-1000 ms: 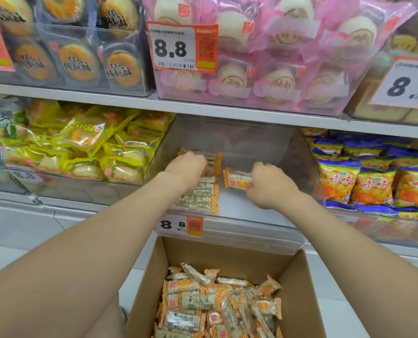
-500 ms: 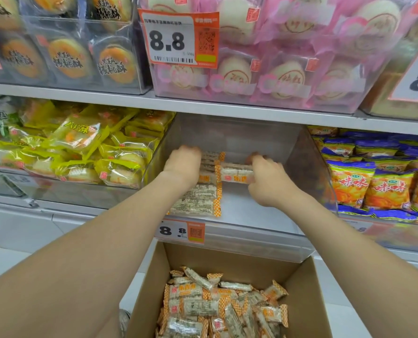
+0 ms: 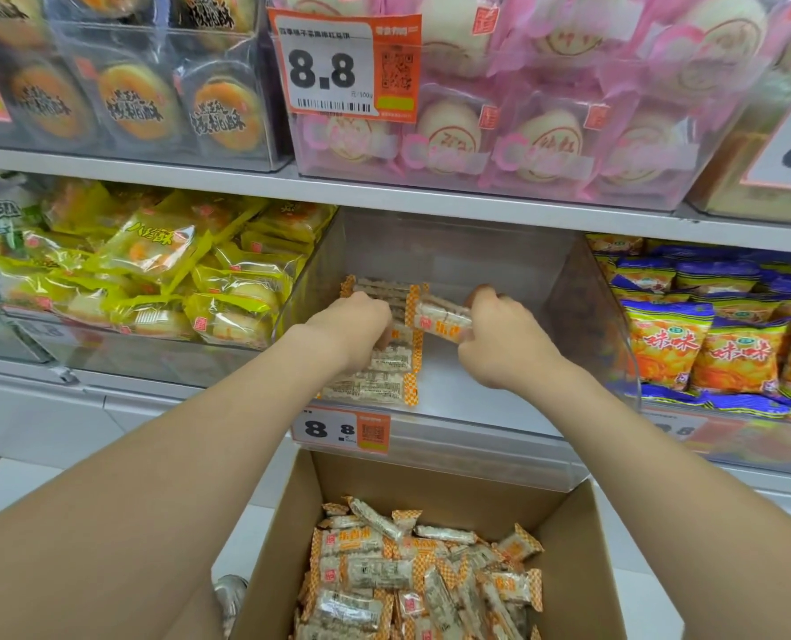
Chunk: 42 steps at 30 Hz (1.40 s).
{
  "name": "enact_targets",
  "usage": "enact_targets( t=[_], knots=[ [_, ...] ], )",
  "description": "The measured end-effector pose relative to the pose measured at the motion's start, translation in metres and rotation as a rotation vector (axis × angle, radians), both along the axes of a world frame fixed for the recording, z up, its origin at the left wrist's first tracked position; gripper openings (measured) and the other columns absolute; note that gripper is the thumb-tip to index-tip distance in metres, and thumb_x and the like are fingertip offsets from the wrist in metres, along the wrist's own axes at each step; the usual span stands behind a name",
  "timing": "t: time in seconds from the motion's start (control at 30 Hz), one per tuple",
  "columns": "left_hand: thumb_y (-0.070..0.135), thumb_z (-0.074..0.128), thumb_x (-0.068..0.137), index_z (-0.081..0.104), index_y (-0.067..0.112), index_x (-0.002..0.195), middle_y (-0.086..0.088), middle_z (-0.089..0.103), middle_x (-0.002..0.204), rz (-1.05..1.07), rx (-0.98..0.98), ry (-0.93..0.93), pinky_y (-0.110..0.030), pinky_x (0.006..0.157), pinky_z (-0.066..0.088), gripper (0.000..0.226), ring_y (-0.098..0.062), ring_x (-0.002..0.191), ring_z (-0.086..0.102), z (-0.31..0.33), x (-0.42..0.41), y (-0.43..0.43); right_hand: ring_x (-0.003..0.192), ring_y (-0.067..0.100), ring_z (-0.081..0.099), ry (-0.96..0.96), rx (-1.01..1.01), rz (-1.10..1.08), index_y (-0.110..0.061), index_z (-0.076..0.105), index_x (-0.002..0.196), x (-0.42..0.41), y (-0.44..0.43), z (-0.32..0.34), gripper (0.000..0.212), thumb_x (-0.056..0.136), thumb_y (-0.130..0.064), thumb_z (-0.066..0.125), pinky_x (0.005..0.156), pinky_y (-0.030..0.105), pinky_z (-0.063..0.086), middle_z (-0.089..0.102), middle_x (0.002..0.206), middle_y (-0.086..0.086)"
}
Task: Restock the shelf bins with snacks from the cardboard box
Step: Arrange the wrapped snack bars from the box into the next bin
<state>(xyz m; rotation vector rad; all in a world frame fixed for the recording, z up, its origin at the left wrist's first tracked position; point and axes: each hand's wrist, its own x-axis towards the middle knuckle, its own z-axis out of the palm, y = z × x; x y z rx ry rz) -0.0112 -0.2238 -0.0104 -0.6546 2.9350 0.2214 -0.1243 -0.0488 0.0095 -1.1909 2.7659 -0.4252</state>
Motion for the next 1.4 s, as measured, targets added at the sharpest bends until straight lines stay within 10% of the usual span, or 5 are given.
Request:
enact_targets(
  t=[0.63, 0.83, 1.2, 1.4],
  knots=[
    [-0.005, 0.061, 0.095, 0.064, 0.006, 0.118, -0.021, 0.059, 0.120, 0.109, -0.174, 0.154, -0.043, 0.087, 0.053, 0.026, -0.044, 0.112, 0.063, 0.007, -0.004, 0.004, 0.120, 0.034, 0.057, -0.044, 0.117, 0.246, -0.018, 0.058, 0.133, 0.006, -0.005, -0.016, 0.036, 0.098, -0.020, 0.065, 0.086, 0.037, 0.045, 0.062, 0.130, 0.012],
    [-0.006, 0.060, 0.085, 0.069, 0.015, 0.110, -0.012, 0.063, 0.112, 0.126, 0.004, 0.211, -0.045, 0.090, 0.059, 0.034, -0.035, 0.102, 0.066, 0.009, 0.002, -0.007, 0.083, 0.031, 0.058, 0.000, 0.107, 0.146, -0.009, 0.054, 0.106, 0.008, -0.028, -0.023, 0.031, 0.091, -0.027, 0.075, 0.064, 0.036, 0.045, 0.057, 0.098, 0.009],
    [0.012, 0.086, 0.077, 0.074, 0.021, 0.099, -0.001, 0.068, 0.107, 0.020, -0.024, 0.182, -0.036, 0.080, 0.056, 0.027, -0.026, 0.100, 0.066, 0.013, 0.015, 0.003, 0.097, 0.025, 0.061, -0.248, -0.151, 0.003, -0.013, 0.055, 0.119, 0.016, -0.050, -0.019, 0.086, 0.053, -0.042, 0.103, 0.075, 0.035, 0.052, 0.061, 0.108, 0.004],
    [-0.002, 0.071, 0.085, 0.061, 0.013, 0.093, -0.013, 0.060, 0.104, 0.092, -0.086, 0.184, -0.040, 0.075, 0.053, 0.020, -0.036, 0.096, 0.064, 0.012, 0.014, 0.012, 0.074, 0.003, 0.067, -0.176, -0.043, 0.332, -0.024, 0.073, 0.083, 0.003, -0.025, 0.002, 0.037, 0.061, -0.034, 0.101, 0.068, 0.022, 0.053, 0.073, 0.081, -0.009]
  ],
)
